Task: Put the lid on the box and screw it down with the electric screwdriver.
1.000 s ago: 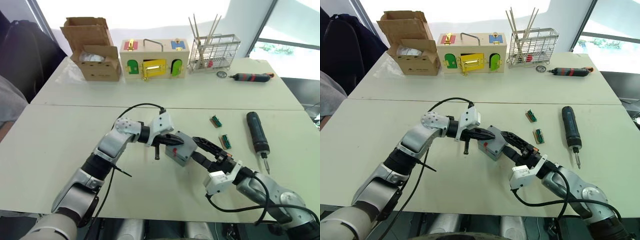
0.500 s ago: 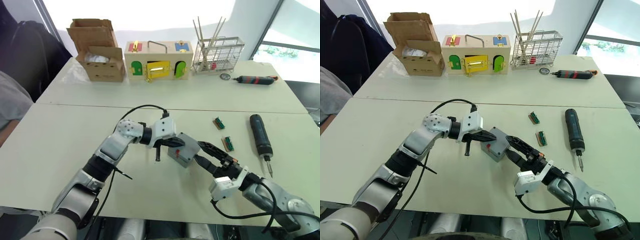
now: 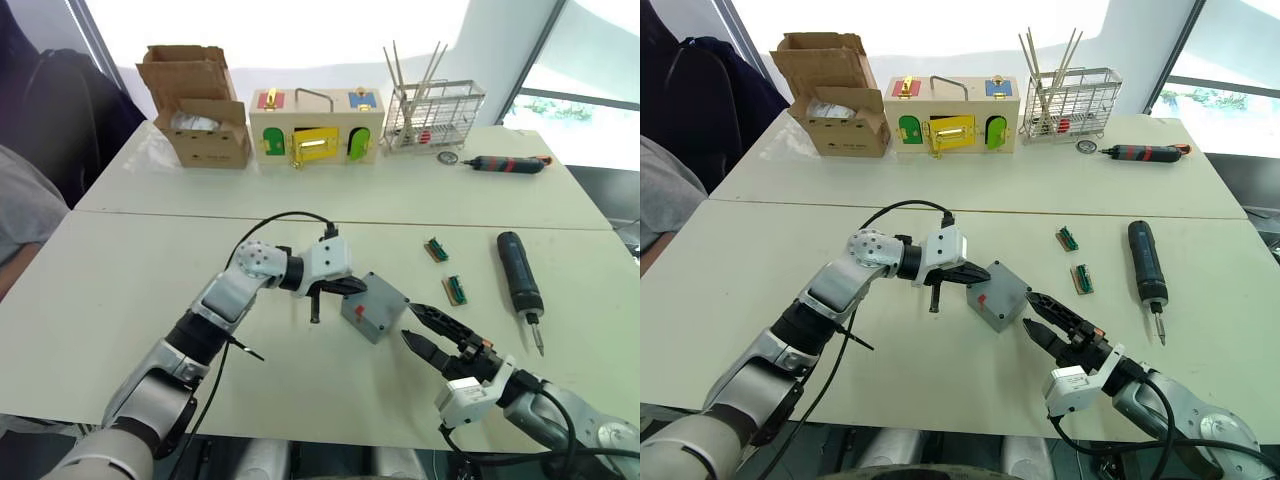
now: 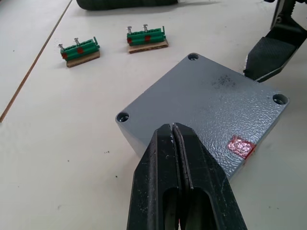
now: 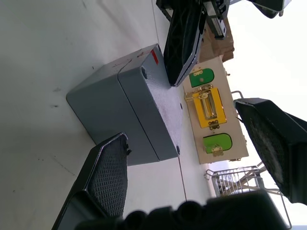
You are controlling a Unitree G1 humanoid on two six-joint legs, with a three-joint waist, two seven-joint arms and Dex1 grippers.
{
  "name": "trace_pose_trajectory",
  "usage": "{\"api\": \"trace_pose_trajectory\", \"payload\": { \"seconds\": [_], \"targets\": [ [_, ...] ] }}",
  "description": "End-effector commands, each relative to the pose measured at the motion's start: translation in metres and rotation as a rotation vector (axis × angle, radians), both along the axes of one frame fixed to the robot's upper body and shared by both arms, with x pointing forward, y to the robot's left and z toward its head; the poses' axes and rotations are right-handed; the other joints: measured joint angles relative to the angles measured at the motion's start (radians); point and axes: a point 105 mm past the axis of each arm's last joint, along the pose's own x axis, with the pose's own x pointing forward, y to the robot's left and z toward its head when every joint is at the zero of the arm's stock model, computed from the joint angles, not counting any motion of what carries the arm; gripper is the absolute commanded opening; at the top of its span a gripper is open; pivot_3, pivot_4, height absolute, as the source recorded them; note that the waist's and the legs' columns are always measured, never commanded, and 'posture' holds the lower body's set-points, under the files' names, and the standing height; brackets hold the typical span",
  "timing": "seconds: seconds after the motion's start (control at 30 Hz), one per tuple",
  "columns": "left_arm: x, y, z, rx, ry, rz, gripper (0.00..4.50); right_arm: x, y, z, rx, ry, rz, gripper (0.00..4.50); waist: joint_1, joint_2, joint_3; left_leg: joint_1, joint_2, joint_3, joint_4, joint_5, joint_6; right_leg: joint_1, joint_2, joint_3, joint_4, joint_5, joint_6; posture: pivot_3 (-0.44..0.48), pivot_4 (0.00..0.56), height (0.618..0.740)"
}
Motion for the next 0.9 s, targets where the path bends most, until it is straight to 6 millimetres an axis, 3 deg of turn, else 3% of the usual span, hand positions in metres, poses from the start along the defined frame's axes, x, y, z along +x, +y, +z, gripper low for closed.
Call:
{"api": "trace_pose_trajectory", "payload": {
  "seconds": [0.03, 0.13, 0.33, 0.4, 0.43, 0.53, 0.6, 0.7, 0.83, 0.9],
  "targets": [
    [-0.01, 0.017, -0.064, 0.201, 0.142, 0.046, 0.0, -0.002, 0.003, 0.013, 0.021, -0.041, 0.035, 4.2, 0.001, 0.0, 0.0, 0.0, 0.0, 0.0, 0.0, 0.0, 0.0, 0.0, 0.0, 0.0, 0.0, 0.0, 0.0, 0.0, 0.15, 0.731],
    [-0.005, 0.017, -0.051, 0.141, 0.118, 0.06, 0.0, -0.003, -0.004, 0.015, 0.026, -0.048, 0.013, 4.2, 0.002, 0.0, 0.0, 0.0, 0.0, 0.0, 0.0, 0.0, 0.0, 0.0, 0.0, 0.0, 0.0, 0.0, 0.0, 0.0, 0.15, 0.731],
    [0.01, 0.02, 0.014, -0.164, 0.15, 0.152, 0.0, 0.006, -0.016, 0.038, 0.031, -0.157, -0.061, 4.2, -0.001, 0.001, 0.003, -0.004, 0.001, 0.0, -0.001, 0.0, 0.0, -0.006, 0.001, 0.001, 0.002, 0.0, 0.001, 0.0, 0.15, 0.731],
    [0.016, 0.03, 0.049, -0.307, 0.184, 0.2, 0.0, 0.013, -0.017, 0.054, 0.03, -0.227, -0.081, 3.49, -0.006, 0.003, 0.01, -0.007, 0.001, 0.0, -0.001, 0.0, -0.001, -0.01, 0.001, 0.001, 0.003, 0.001, 0.002, 0.0, 0.15, 0.731],
    [0.018, 0.035, 0.063, -0.37, 0.195, 0.225, 0.0, 0.015, -0.016, 0.061, 0.028, -0.253, -0.079, 3.38, -0.007, 0.003, 0.014, -0.009, 0.001, 0.0, -0.001, 0.001, -0.001, -0.013, 0.001, 0.002, 0.004, 0.001, 0.002, 0.0, 0.15, 0.731],
    [0.021, 0.042, 0.087, -0.468, 0.214, 0.276, 0.0, 0.019, -0.012, 0.07, 0.022, -0.278, -0.063, 2.5, -0.008, 0.002, 0.02, -0.009, 0.002, 0.0, -0.001, 0.001, -0.002, -0.013, 0.002, 0.002, 0.005, 0.001, 0.002, 0.0, 0.15, 0.731],
    [0.025, 0.045, 0.092, -0.492, 0.214, 0.311, 0.0, 0.023, -0.01, 0.076, 0.032, -0.282, -0.056, 1.73, -0.004, 0.002, 0.021, -0.009, 0.002, 0.0, -0.002, 0.001, -0.003, -0.013, 0.002, 0.002, 0.004, 0.001, 0.002, 0.0, 0.15, 0.731],
    [0.028, 0.047, 0.091, -0.488, 0.213, 0.345, 0.0, 0.029, -0.014, 0.085, 0.135, -0.234, -0.087, 0.11, -0.002, 0.002, 0.021, -0.009, 0.002, 0.001, -0.002, 0.004, -0.008, -0.012, 0.002, 0.002, 0.003, 0.001, 0.002, 0.0, 0.15, 0.731],
    [0.035, 0.049, 0.067, -0.409, 0.199, 0.38, 0.0, 0.049, -0.026, 0.111, 0.645, 0.121, -0.182, 0.04, -0.006, 0.0, 0.024, -0.008, 0.002, 0.0, -0.002, 0.003, -0.005, -0.011, 0.002, 0.002, 0.004, 0.001, 0.001, 0.0, 0.15, 0.731],
    [0.037, 0.046, 0.058, -0.37, 0.187, 0.379, 0.0, 0.053, -0.024, 0.114, 0.814, 0.345, -0.165, 0.04, -0.006, 0.0, 0.025, -0.008, 0.002, 0.0, -0.002, 0.003, -0.005, -0.011, 0.002, 0.002, 0.003, 0.001, 0.001, 0.0, 0.15, 0.731]
  ]
}}
